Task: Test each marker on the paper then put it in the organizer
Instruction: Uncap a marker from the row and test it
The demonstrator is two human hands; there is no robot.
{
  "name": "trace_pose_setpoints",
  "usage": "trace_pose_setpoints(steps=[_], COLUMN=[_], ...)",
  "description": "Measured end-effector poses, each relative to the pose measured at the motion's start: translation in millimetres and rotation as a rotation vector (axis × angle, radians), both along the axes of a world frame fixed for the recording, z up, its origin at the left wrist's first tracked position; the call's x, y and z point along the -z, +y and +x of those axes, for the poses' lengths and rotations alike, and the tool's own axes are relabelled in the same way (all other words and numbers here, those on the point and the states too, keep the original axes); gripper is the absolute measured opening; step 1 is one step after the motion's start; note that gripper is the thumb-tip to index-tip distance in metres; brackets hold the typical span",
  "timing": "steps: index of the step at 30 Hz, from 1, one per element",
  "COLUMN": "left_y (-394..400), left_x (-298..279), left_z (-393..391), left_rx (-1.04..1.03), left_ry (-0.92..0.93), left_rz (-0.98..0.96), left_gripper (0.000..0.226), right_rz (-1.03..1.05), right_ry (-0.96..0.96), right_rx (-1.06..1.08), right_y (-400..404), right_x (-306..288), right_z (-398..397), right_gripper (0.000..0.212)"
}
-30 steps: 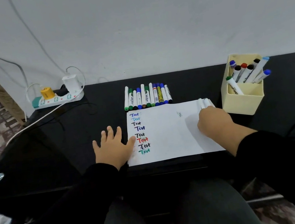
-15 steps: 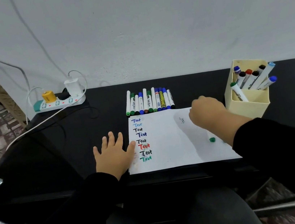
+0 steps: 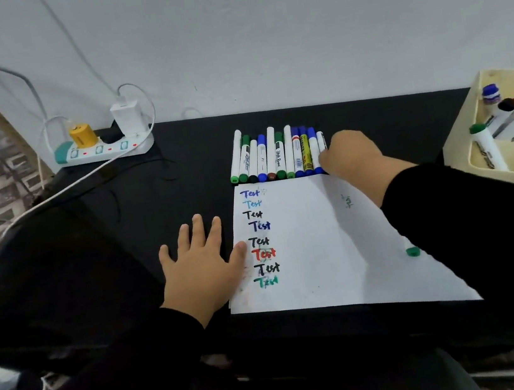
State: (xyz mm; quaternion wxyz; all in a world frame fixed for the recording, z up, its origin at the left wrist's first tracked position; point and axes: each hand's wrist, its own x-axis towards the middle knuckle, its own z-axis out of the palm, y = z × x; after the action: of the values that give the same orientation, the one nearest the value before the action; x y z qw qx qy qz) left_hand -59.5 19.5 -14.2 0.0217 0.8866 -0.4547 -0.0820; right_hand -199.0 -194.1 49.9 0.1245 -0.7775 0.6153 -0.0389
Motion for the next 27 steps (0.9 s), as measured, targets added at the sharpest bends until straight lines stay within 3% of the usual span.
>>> trace_pose_setpoints(steps=[7,11,13,18,24,27], left_y=[1,2,2,2,2,3], left_x=[0,-1,-2,-2,-2,-3], left_z=[1,0,-1,-1,-1,-1], left_rx=[0.008,0.009,0.008,0.007,0.004,0.008], left_ry=[0.003,0.003,0.005,0.009,0.027,0.033], left_rz=[0.008,0.005,0.006,0.004,-0.004,-0.021], left_gripper=[0.068,0.068,0.068,0.068,0.068,0.068], right_rz=[0.073,0.07,0.077,0.125,0.253,0.301], right_ry=[-0.1,-0.148,-0.188,-0.388,-0.714,-0.759], right_rx=[0.047,0.038,0.055,0.174,0.294,0.33], right_y=[-9,-5,-5,-1,19,38], right_x=[9,8,8,-4,-32,-49], right_z=[5,4,3,-1,-25,-41], right_gripper=[0.029,0.02,0.028,0.034,0.023,0.016])
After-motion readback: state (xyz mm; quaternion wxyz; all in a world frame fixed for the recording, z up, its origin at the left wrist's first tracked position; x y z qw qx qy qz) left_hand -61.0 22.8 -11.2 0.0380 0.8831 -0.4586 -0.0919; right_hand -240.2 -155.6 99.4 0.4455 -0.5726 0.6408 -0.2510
